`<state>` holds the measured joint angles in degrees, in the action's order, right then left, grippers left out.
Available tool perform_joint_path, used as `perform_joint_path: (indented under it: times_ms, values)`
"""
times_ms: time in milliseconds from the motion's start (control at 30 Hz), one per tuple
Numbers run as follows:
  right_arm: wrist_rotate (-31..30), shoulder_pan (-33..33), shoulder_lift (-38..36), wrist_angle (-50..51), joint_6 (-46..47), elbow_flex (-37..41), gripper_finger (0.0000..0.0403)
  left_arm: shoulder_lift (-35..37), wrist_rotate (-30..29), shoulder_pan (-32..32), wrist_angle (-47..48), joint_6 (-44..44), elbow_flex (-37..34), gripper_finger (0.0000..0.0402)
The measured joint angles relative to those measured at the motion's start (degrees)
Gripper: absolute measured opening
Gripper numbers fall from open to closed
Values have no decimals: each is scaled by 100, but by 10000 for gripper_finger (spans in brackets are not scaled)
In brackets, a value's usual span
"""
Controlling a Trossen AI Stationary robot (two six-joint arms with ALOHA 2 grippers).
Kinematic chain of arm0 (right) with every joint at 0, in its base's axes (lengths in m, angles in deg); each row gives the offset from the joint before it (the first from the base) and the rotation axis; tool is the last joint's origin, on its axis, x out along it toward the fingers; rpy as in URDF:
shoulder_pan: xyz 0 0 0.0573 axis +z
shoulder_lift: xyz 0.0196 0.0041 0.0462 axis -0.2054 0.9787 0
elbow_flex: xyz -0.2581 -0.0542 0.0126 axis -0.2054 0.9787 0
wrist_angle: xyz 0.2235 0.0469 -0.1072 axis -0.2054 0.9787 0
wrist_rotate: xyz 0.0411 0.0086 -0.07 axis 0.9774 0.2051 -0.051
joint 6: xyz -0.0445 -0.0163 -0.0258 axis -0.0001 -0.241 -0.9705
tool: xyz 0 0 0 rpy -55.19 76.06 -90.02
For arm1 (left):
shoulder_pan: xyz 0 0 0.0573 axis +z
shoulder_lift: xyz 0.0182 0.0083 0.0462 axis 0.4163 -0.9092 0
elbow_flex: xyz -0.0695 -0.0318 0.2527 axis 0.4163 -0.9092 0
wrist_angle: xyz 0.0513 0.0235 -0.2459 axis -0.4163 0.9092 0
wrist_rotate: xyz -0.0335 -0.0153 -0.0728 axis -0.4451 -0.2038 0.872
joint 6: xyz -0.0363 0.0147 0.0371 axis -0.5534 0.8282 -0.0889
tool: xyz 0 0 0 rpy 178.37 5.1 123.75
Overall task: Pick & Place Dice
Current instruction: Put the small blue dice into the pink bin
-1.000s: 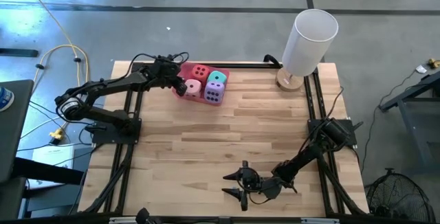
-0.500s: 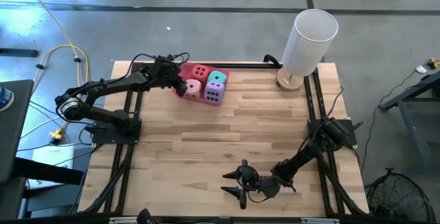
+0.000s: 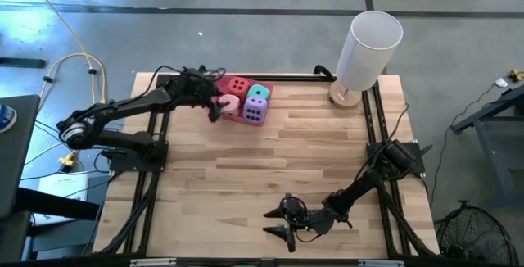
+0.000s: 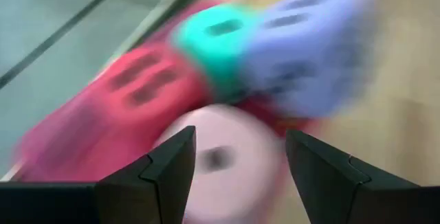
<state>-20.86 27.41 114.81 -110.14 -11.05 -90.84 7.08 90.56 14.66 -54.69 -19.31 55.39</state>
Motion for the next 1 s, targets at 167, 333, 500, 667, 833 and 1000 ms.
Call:
perform_joint_path:
  times_ms: [167, 333, 500, 667, 833, 1000]
  values:
    - [601, 21, 0, -17, -179, -49, 220, 709, 1123, -691, 329, 506, 0, 215]
    - [1072, 123, 0, 23, -830, -393, 219, 1271, 1030, -1558, 685, 195, -1, 215]
    - [1046, 138, -4, 1237, -1280, -953, 211, 1471, 1150, -2847, 263, -223, -370, 215]
    - [1032, 140, -4, 3515, -1239, -1496, 201, 1475, 8, -4215, -726, -634, -880, 215]
    - [516, 172, -11, 4351, -1110, -1716, 193, 1473, -1054, -5296, -1258, -856, -1188, 215]
    - [544, 225, -11, 4907, -529, -1709, 188, 1426, -1649, -5913, -1293, -1231, -1250, 215]
